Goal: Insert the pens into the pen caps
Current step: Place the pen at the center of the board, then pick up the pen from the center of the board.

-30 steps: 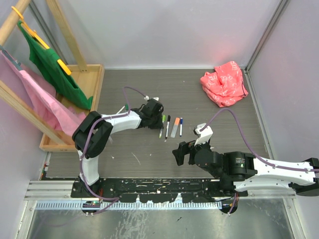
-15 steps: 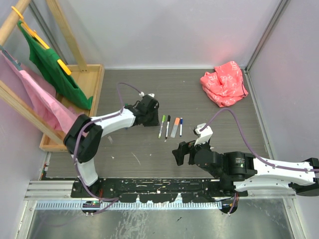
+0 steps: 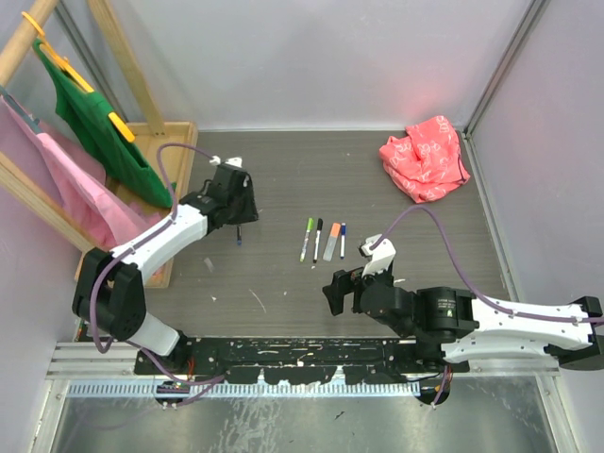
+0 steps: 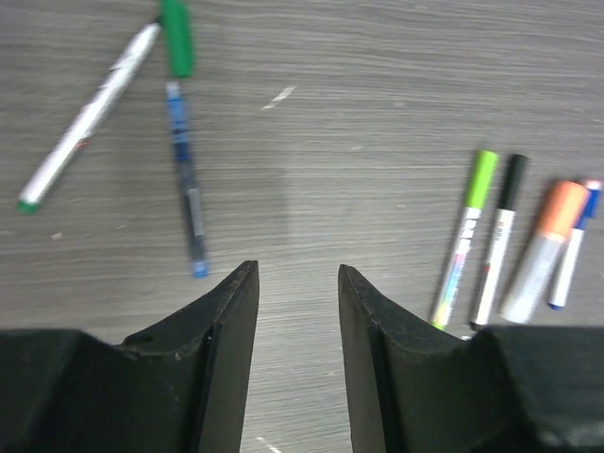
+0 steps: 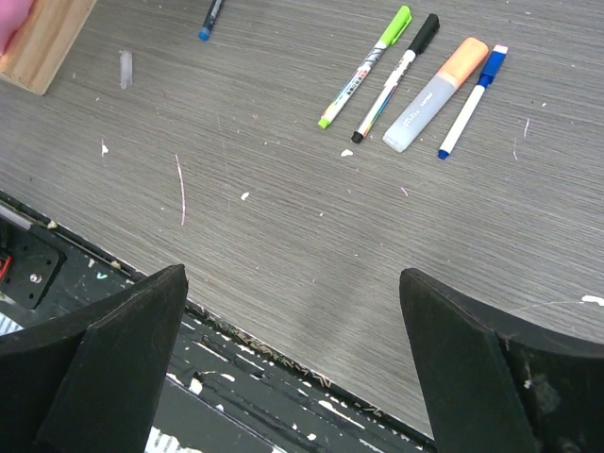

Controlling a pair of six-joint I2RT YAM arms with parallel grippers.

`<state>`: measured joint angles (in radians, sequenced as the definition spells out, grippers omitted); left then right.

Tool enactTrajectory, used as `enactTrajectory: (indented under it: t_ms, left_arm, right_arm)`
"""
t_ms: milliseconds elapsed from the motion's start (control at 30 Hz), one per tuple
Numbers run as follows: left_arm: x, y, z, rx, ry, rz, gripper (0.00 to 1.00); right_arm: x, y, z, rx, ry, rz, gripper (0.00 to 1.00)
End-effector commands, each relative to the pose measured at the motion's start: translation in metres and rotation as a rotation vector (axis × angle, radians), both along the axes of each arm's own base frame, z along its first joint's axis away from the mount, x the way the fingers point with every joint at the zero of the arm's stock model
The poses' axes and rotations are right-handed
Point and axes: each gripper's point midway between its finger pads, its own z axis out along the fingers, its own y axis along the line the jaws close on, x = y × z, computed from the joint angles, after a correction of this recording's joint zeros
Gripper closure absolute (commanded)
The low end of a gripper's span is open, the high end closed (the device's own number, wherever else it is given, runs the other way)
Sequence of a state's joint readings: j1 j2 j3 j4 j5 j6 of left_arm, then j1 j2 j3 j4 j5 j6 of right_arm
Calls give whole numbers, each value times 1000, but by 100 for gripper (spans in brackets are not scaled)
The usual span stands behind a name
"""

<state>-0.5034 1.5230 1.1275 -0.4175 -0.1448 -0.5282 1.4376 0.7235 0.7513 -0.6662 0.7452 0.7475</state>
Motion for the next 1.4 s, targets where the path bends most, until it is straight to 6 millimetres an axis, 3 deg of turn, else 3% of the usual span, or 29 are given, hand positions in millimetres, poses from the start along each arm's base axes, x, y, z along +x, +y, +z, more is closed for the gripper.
enactTrajectory:
  t_ms: [0,200,367,533,833,1367]
  left_arm:
    - [-2,43,1,47,-3,59,59]
    - [13,86,-6,100,31,98,59]
    - [29,103,-14,164,68,92,58]
    - [45,105,-34,173,135,40,56]
    - [65,126,-50,163,213,15,55]
    - [61,129,-81,172,341,-78,53]
  right_arm:
    - [2,9,13,40,-13,3,1]
    - [1,11,13,36,-11,15,1]
    - [-1,13,11,32,-5,25,1]
    - [-3,14,10,28,0,42,1]
    - [-5,15,5,17,10,58,1]
    - [-9,15,2,23,24,76,1]
